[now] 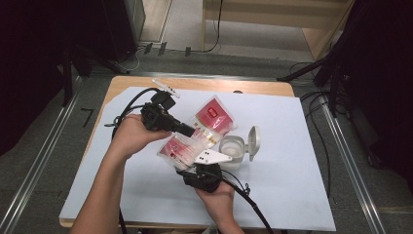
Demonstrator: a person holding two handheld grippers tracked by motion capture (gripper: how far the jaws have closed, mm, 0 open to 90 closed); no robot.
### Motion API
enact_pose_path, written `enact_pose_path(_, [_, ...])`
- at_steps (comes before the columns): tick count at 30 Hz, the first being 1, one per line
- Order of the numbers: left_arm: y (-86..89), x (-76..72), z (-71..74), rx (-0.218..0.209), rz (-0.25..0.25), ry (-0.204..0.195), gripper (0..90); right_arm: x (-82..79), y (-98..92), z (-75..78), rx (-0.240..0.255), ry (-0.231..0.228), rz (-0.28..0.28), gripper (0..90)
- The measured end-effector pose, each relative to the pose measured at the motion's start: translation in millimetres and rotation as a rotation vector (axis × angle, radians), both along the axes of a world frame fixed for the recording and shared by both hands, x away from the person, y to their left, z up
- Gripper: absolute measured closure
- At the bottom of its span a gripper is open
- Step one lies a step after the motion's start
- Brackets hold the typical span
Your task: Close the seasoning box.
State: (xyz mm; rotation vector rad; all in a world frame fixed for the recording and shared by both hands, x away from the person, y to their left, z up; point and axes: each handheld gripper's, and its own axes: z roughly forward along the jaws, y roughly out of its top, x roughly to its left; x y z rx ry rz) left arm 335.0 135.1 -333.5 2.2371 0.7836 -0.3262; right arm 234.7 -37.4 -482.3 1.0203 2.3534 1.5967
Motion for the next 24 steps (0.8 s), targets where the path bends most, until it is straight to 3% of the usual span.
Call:
enact_pose_path(4, [3.9,-0.5,0.0,0.000,-0.004,0.009,90.0,1.6,-0.5,-1.6,0.001,0.008,-0.008,58.5])
enact_pose_path(9, [11.5,-1.7,1.5,-0.010,-0.014,-0.009,90.0,5.3,-5.7,-2.7,0.009,0.034,-0.032,58.6])
enact_pose_path(14, [18.4,-2.4,2.0,-0.009,-0.006,0.008,90.0,10.7,-12.0,-4.1,0.024,0.069,-0.067,60.8])
enact_pose_path(20, [25.8,-0.2,-0.9,-0.035,-0.014,0.048,90.0,11.6,-13.3,-3.3,-0.005,0.050,-0.100,61.7])
enact_pose_path(24, [31.0,-0.2,-0.6,-0.039,-0.029,0.053,90.0,10.7,-12.8,-1.1,-0.021,0.029,-0.112,61.8])
